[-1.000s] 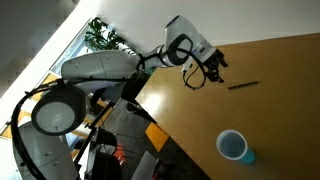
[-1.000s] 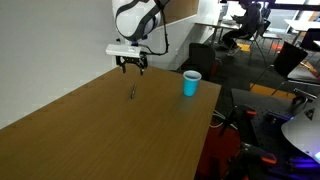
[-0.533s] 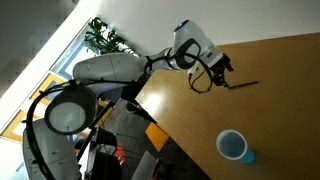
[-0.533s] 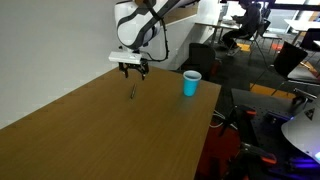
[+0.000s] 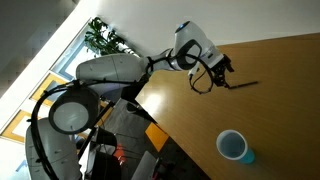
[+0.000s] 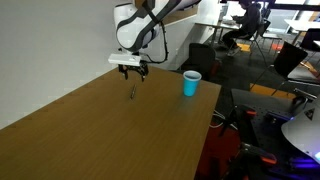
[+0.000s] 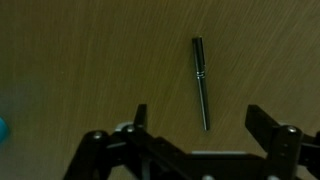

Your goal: Put the pen in the cup

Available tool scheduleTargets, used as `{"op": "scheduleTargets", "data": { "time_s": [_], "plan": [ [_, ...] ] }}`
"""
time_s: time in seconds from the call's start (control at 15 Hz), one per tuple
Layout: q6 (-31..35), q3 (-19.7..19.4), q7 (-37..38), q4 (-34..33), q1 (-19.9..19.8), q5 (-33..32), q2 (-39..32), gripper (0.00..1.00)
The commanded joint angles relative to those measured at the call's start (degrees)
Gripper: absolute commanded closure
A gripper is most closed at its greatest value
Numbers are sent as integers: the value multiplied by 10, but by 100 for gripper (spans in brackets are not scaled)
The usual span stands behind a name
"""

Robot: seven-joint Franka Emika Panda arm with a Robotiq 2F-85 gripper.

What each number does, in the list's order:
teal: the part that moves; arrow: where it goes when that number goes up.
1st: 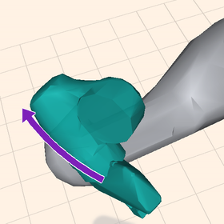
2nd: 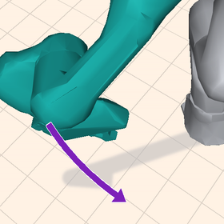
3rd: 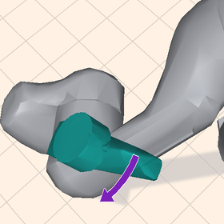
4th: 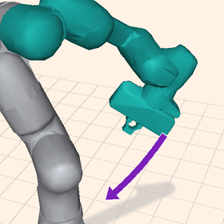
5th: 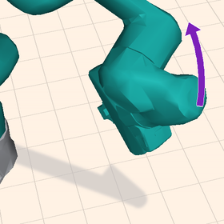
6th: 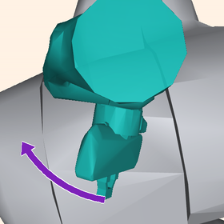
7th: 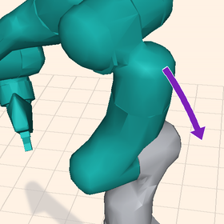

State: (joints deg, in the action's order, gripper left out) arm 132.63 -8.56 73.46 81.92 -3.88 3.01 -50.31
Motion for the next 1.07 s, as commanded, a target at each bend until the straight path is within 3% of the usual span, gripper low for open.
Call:
{"op": "scheduleTargets", "data": {
  "time_s": [0.0, 1.0],
  "plan": [
    [-8, -1, -8, -41, -1, 16, -32, 0],
    [-24, 1, -7, -170, -23, 30, -145, 0]
  ]
}}
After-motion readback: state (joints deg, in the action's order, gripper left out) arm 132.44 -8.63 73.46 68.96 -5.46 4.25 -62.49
